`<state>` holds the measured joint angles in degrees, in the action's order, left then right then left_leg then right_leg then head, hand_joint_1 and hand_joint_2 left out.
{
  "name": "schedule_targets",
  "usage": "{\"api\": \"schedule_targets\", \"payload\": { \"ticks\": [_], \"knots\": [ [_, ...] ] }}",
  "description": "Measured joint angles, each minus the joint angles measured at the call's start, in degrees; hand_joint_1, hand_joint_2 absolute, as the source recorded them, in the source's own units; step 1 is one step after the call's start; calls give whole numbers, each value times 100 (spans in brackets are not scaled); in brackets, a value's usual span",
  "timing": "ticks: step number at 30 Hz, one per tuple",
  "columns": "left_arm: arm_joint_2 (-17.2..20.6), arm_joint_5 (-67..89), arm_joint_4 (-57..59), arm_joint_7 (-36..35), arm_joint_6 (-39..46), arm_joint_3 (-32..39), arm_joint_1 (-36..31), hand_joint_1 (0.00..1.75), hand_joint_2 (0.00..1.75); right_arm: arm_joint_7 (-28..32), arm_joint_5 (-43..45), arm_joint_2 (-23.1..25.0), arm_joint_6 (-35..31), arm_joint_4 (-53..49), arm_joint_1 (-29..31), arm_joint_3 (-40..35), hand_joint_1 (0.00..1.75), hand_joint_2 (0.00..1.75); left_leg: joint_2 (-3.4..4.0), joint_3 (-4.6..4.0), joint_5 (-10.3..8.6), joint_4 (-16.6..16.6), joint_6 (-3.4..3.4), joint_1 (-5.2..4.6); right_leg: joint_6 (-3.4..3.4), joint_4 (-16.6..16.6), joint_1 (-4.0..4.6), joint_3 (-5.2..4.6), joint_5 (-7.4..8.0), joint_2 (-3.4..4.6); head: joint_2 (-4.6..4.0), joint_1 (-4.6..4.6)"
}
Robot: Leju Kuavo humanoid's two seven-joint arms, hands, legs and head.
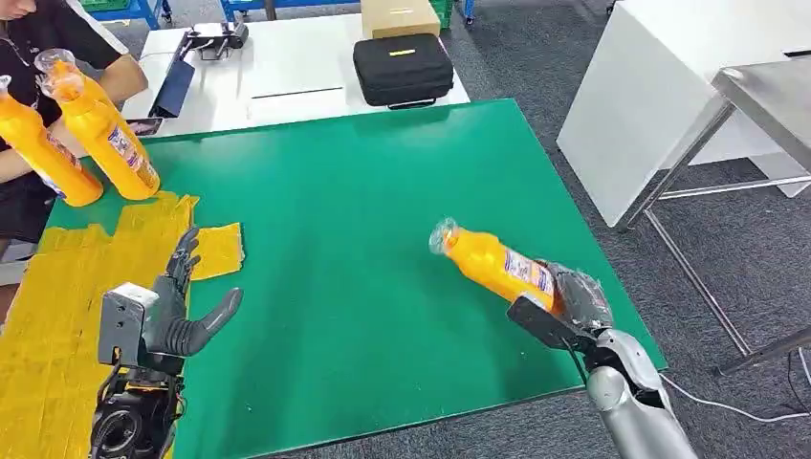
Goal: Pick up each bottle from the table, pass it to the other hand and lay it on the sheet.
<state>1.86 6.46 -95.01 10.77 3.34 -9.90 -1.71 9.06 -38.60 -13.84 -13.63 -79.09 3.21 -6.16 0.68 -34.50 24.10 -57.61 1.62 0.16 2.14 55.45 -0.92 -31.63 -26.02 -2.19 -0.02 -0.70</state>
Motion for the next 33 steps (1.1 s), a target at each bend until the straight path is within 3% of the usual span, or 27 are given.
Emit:
{"api": "schedule_targets", "payload": {
  "ticks": [4, 8, 25, 33],
  "knots": [
    [9, -360, -100, -164, -477, -177, -41, 0, 175, 517, 1160, 447, -237, -524, -89, -2, 175, 175, -1, -24, 1, 0, -1, -1, 0, 2, 0, -22, -1, 0, 0, -2],
    [50, -616, -173, -264, -1053, -505, -207, 0, 175, 624, 1931, 777, -191, -720, -18, -195, 175, 175, -3, -35, 0, 1, 0, -2, 0, 1, -3, -30, -1, -1, 0, 0],
    [131, -835, -229, -317, -1259, -826, -362, 0, 175, 731, 2307, 1026, -143, -810, 37, -446, 175, 175, -17, -41, 1, 0, 0, -5, 0, 1, -4, -35, -1, -6, 0, 0],
    [151, -1396, -280, -409, -1733, -1261, -824, 0, 175, 812, 3071, 1281, 417, -584, 634, -1203, 175, 175, -16, -41, -11, 0, 3, -4, 0, 4, -4, -35, 1, -6, 0, 0]
  ]
}}
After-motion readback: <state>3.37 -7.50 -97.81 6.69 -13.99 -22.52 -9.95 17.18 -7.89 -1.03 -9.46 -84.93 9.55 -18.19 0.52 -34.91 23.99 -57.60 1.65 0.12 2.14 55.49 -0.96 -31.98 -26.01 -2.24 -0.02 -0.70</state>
